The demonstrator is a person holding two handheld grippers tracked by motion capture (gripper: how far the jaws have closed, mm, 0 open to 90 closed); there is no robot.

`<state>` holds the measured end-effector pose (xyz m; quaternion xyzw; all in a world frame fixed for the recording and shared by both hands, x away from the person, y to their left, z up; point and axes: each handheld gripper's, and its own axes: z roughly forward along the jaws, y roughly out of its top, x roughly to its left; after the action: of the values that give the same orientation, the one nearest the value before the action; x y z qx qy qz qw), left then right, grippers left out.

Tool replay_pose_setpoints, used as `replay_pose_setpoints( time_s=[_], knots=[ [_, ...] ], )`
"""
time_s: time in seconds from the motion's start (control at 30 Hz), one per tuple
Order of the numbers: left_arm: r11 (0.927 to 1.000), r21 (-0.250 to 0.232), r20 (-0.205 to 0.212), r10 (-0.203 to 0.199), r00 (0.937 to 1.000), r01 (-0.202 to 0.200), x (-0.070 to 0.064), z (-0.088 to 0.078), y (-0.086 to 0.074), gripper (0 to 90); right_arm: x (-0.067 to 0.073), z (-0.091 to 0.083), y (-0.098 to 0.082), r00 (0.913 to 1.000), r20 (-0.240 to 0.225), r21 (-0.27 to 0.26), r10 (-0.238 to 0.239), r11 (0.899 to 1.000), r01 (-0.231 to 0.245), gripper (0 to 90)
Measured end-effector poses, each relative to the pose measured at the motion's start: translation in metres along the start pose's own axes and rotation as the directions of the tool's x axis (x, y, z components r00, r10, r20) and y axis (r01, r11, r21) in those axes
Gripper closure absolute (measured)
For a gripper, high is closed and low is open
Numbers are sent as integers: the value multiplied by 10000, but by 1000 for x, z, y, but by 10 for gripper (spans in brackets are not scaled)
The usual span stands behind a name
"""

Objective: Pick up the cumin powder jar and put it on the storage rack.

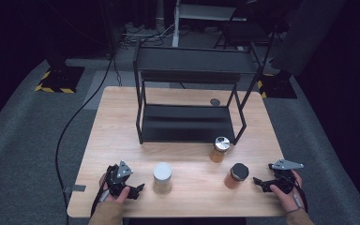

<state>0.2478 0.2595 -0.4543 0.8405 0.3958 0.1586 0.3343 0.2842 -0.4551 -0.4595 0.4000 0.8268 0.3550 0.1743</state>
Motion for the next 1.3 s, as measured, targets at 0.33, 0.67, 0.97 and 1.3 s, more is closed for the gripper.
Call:
replay_pose_setpoints(
  time_s=[0.33,0.67,0.97,1.3],
  knots=[
    [9981,-259,334,-550,9979,559,9,-1,-4,7,0,0,0,10000,19,-1,3,10000,-3,0],
    [9887,-1384,49,-567,9984,568,-1,-31,1,62,1,0,0,10000,31,-2,24,10000,-24,1],
    [9864,-1641,-90,-33,10000,18,-17,-53,20,65,2,0,0,10000,63,-5,46,10000,-46,1],
    [9783,-2060,-177,210,9996,-242,-29,-74,34,66,2,0,0,10000,62,-5,45,10000,-45,1]
  ],
)
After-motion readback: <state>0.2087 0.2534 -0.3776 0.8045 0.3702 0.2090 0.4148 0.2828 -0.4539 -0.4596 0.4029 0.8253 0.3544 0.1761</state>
